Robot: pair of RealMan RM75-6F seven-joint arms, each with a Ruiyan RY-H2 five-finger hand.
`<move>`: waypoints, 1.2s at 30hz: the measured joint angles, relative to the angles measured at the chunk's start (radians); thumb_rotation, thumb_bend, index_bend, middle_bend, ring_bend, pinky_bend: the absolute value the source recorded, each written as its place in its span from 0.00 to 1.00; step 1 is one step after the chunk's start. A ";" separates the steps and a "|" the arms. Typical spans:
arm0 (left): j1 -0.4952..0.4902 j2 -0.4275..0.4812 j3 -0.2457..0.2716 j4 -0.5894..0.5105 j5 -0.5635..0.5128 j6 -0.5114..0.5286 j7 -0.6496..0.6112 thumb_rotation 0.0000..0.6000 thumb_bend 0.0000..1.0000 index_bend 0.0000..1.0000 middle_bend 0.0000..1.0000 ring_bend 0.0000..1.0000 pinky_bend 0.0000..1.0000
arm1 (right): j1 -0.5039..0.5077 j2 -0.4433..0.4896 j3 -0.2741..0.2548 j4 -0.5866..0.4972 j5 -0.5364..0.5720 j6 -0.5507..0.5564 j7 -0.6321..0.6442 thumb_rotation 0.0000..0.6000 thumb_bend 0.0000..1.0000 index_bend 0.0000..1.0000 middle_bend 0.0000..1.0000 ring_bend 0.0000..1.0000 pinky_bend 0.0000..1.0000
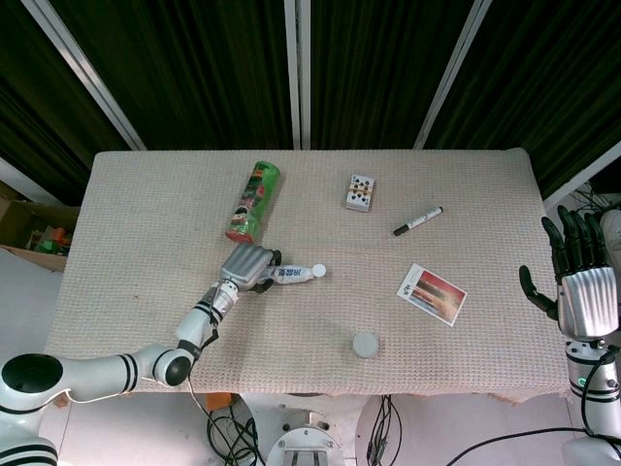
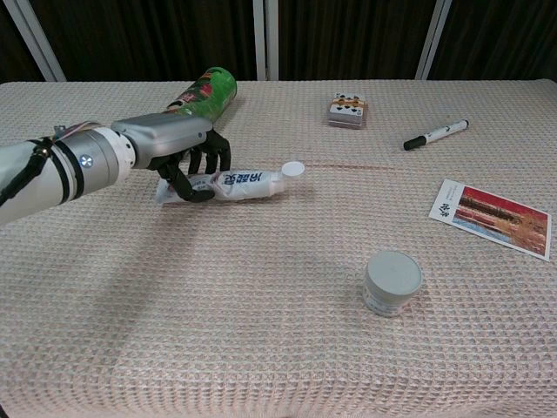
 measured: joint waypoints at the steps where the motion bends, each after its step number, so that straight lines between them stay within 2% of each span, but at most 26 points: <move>1: 0.004 -0.005 0.001 0.009 0.026 0.011 -0.025 1.00 0.40 0.73 0.78 0.70 0.73 | 0.000 0.001 -0.001 -0.001 0.000 -0.002 -0.001 1.00 0.36 0.00 0.00 0.00 0.00; 6: 0.020 -0.017 0.001 0.033 0.114 0.047 -0.151 1.00 0.40 0.76 0.81 0.73 0.76 | 0.000 0.003 -0.008 -0.008 0.004 -0.018 -0.004 1.00 0.36 0.00 0.00 0.00 0.00; 12: 0.039 -0.013 -0.009 0.029 0.235 0.102 -0.367 1.00 0.40 0.77 0.81 0.74 0.77 | 0.014 0.007 -0.015 -0.041 -0.004 -0.045 0.001 1.00 0.33 0.00 0.00 0.00 0.00; 15: 0.042 -0.008 -0.013 0.019 0.311 0.135 -0.462 1.00 0.40 0.77 0.82 0.74 0.78 | 0.031 0.013 -0.014 -0.082 -0.010 -0.068 0.011 1.00 0.30 0.00 0.00 0.00 0.00; 18: 0.032 -0.009 -0.019 0.000 0.355 0.147 -0.495 1.00 0.40 0.77 0.82 0.74 0.78 | 0.059 0.024 -0.011 -0.153 -0.015 -0.112 0.014 0.98 0.26 0.00 0.00 0.00 0.00; 25: -0.009 -0.054 -0.059 -0.014 0.331 0.122 -0.469 1.00 0.40 0.77 0.82 0.74 0.78 | 0.164 0.052 0.008 -0.378 0.002 -0.304 -0.030 0.64 0.14 0.00 0.00 0.00 0.00; 28: -0.017 -0.073 -0.077 -0.012 0.314 0.119 -0.481 1.00 0.40 0.77 0.82 0.74 0.78 | 0.216 0.057 0.023 -0.465 0.045 -0.400 -0.069 0.53 0.06 0.00 0.00 0.00 0.00; 32: -0.026 -0.094 -0.095 -0.006 0.303 0.117 -0.510 1.00 0.40 0.77 0.82 0.74 0.78 | 0.274 0.056 0.049 -0.535 0.147 -0.499 -0.138 0.44 0.00 0.00 0.00 0.00 0.00; 36: -0.036 -0.105 -0.103 -0.002 0.297 0.113 -0.510 1.00 0.40 0.78 0.82 0.74 0.78 | 0.329 0.044 0.082 -0.571 0.256 -0.572 -0.193 0.40 0.00 0.00 0.00 0.00 0.00</move>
